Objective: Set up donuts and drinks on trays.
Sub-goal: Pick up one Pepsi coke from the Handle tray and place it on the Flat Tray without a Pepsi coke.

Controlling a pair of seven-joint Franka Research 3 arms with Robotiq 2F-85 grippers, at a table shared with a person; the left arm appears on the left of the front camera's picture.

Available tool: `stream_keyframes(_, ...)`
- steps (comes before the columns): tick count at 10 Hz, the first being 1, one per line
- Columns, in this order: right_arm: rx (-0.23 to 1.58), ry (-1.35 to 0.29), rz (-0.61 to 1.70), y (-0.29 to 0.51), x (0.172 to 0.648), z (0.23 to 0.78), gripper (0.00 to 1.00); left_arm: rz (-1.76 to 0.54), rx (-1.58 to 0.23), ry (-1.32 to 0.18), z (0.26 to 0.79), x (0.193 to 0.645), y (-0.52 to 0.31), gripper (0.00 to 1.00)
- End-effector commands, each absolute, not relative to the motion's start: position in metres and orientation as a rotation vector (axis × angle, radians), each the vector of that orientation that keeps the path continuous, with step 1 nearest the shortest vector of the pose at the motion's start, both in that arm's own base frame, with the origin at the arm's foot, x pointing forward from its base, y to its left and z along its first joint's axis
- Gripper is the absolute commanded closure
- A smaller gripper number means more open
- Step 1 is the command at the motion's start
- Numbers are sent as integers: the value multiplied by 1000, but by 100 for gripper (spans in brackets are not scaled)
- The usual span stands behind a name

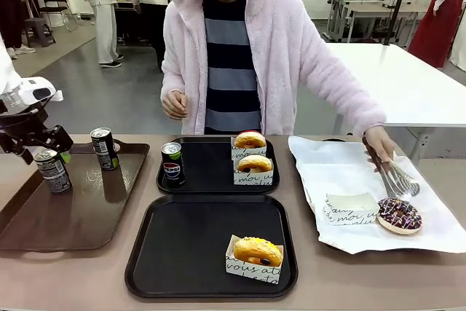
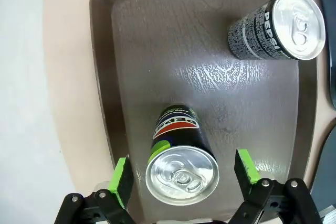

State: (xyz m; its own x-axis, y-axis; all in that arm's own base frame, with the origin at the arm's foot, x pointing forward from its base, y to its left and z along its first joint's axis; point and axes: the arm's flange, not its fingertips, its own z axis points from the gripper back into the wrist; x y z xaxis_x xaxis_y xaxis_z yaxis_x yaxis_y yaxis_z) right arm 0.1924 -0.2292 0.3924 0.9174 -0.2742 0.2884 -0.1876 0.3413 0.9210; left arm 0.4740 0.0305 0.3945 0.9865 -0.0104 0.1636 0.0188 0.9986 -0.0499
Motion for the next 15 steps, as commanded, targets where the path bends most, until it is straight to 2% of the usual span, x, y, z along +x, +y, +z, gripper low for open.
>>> stream_keyframes(1, 1249, -466, -50, -229, 194, 393, 0, 7, -58, -168, 394, 479, 25, 0)
stream_keyframes(2, 1249, -466, -50, -229, 194, 393, 0, -10, -74, -178, 395, 480, 24, 46)
stream_keyframes(3, 1249, -466, -50, -229, 194, 393, 0, -38, -76, -187, 397, 482, 24, 55)
stream_keyframes(4, 1249, -466, -50, -229, 194, 393, 0, -44, -81, -178, 397, 483, 25, 100)
stream_keyframes(6, 1249, -466, -50, -229, 194, 393, 0, -51, -86, -172, 397, 485, 26, 100)
stream_keyframes(7, 1249, -466, -50, -229, 194, 393, 0, -50, -91, -163, 397, 485, 27, 79)
stream_keyframes(9, 1249, -466, -50, -229, 194, 393, 0, -41, -136, -116, 408, 474, 25, 100)
stream_keyframes(10, 1249, -466, -50, -229, 194, 393, 0, -31, -167, -93, 427, 458, 18, 93)
stream_keyframes(13, 1249, -466, -50, -229, 194, 393, 0, -27, -262, 1, 510, 390, -1, 93)
stream_keyframes(15, 1249, -466, -50, -229, 194, 393, 0, -40, -306, 23, 535, 360, -3, 93)
